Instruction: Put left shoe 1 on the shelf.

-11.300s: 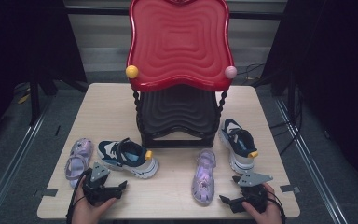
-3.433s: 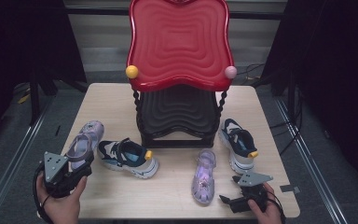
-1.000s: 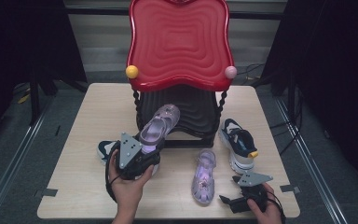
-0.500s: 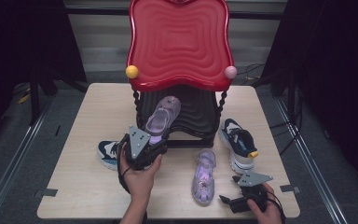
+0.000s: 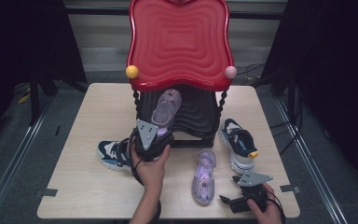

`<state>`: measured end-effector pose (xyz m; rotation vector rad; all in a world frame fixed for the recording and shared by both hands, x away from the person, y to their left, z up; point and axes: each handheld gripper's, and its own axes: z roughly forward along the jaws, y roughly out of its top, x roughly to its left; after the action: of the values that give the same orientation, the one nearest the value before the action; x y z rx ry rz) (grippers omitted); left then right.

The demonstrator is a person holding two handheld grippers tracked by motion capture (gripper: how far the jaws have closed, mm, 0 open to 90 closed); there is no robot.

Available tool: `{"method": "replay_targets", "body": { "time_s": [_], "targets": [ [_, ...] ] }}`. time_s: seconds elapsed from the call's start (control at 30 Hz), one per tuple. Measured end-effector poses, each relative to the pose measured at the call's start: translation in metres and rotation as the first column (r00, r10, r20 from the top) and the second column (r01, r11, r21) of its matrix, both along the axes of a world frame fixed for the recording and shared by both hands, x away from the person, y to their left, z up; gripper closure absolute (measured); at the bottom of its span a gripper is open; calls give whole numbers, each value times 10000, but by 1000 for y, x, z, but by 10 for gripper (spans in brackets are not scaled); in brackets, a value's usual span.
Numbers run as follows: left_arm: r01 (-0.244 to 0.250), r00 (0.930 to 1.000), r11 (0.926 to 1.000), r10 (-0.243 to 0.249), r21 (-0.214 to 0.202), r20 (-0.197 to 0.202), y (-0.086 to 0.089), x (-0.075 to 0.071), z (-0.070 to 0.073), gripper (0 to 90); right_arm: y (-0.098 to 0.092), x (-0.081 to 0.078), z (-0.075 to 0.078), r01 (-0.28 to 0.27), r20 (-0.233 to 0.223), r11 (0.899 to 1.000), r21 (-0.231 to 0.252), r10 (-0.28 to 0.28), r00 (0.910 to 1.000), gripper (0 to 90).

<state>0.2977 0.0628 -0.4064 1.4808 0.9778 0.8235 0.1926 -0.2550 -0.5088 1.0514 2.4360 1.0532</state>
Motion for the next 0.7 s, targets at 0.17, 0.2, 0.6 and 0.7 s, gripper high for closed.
{"method": "replay_targets", "body": {
  "time_s": [0.17,0.2,0.6,0.7],
  "targets": [
    [-430,9989,9991,430,40,169,-6,11,-1,367,0,0,0,-2,23,10000,-12,2,10000,126],
    [-491,9986,9987,488,126,218,-8,15,-1,366,0,0,0,-14,12,10000,0,14,10000,126],
    [-1217,9925,9925,1219,148,-129,-17,38,-12,362,0,0,0,-10,5,10000,5,10,10000,127],
    [-1285,9909,9910,1298,379,-344,-20,38,-15,357,0,0,0,-10,9,10000,3,10,10000,127]
  ]
}}
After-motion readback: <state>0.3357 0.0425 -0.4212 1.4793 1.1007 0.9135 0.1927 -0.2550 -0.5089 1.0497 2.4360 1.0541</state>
